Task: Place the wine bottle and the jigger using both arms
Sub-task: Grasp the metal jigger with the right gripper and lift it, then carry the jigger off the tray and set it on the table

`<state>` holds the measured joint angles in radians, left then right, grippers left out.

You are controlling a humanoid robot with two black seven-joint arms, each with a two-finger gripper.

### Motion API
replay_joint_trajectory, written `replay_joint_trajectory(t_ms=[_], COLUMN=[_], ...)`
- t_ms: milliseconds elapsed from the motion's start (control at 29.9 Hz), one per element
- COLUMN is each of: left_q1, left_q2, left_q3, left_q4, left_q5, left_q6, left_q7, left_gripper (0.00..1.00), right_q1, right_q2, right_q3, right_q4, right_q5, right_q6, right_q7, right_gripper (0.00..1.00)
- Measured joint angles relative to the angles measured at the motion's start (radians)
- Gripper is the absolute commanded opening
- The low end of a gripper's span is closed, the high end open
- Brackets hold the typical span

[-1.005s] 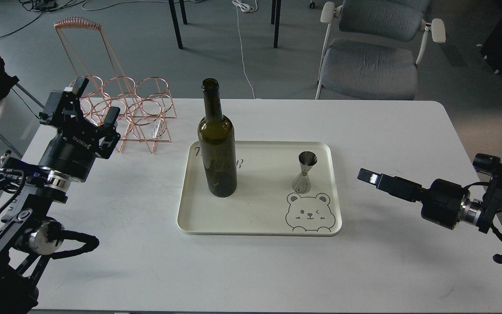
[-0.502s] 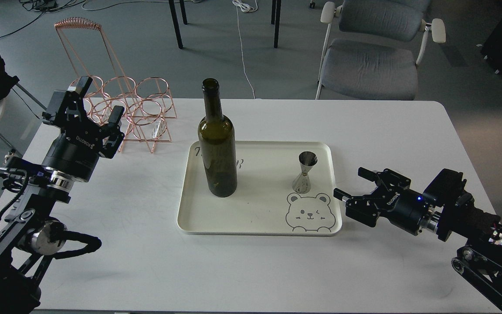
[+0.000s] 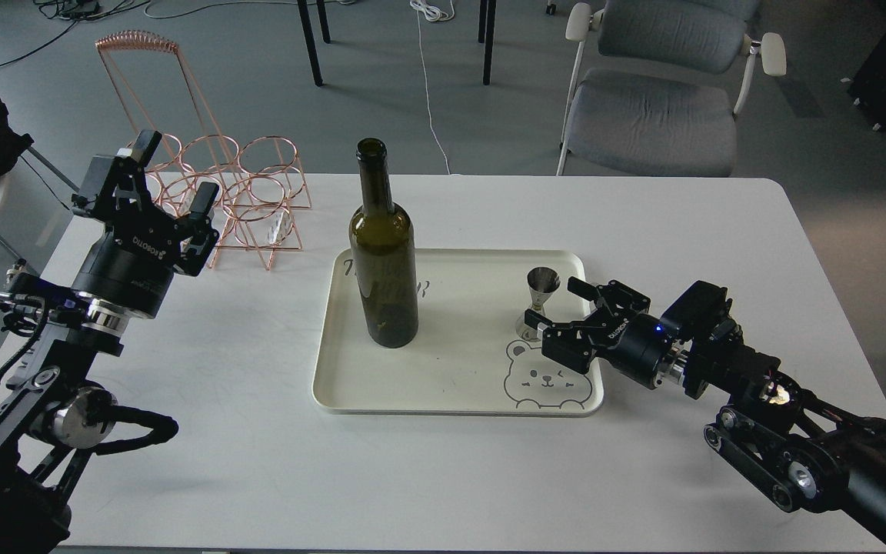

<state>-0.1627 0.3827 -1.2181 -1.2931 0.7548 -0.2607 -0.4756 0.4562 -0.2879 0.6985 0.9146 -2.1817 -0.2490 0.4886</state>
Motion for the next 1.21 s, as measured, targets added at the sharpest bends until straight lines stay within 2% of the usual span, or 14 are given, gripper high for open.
replay_joint_trajectory(t_ms=[33, 134, 167, 234, 335, 502, 837, 1005, 1206], left_q1=[0.000, 0.000, 0.000, 0.000, -0.002, -0.004, -0.005, -0.005, -0.005], left_q2=[0.000, 0.000, 0.000, 0.000, 0.000, 0.000, 0.012, 0.014, 0.014], left_q3=[0.000, 0.000, 0.000, 0.000, -0.001, -0.003, -0.006, -0.005, -0.004], left_q4=[-0.001, -0.003, -0.003, -0.003, -0.003, -0.003, -0.018, -0.024, -0.026], left_q5=[0.000, 0.000, 0.000, 0.000, 0.000, 0.000, 0.000, 0.000, 0.000], left_q6=[0.000, 0.000, 0.000, 0.000, 0.000, 0.000, -0.001, -0.001, -0.001], left_q7=[0.000, 0.000, 0.000, 0.000, 0.000, 0.000, -0.001, -0.001, -0.002], left_gripper=[0.98, 0.98, 0.98, 0.98, 0.98, 0.98, 0.98, 0.98, 0.98], right_q1=[0.003, 0.006, 0.006, 0.007, 0.008, 0.010, 0.011, -0.006, -0.087], right_q2=[0.004, 0.008, 0.009, 0.012, 0.017, 0.018, -0.012, -0.084, -0.212], right_q3=[-0.002, -0.009, -0.012, -0.018, -0.021, -0.023, 0.017, 0.128, 0.207], right_q4=[-0.005, -0.011, -0.013, -0.019, -0.024, -0.025, 0.031, 0.115, 0.139], right_q5=[0.000, 0.000, 0.000, 0.000, 0.000, 0.000, 0.000, 0.000, 0.000], right_q6=[-0.003, -0.011, -0.015, -0.031, -0.055, -0.067, -0.123, -0.134, -0.157], right_q7=[0.000, 0.000, 0.000, 0.000, 0.000, 0.000, 0.000, 0.000, 0.000], right_gripper=[0.76, 0.39, 0.34, 0.32, 0.23, 0.16, 0.16, 0.16, 0.17])
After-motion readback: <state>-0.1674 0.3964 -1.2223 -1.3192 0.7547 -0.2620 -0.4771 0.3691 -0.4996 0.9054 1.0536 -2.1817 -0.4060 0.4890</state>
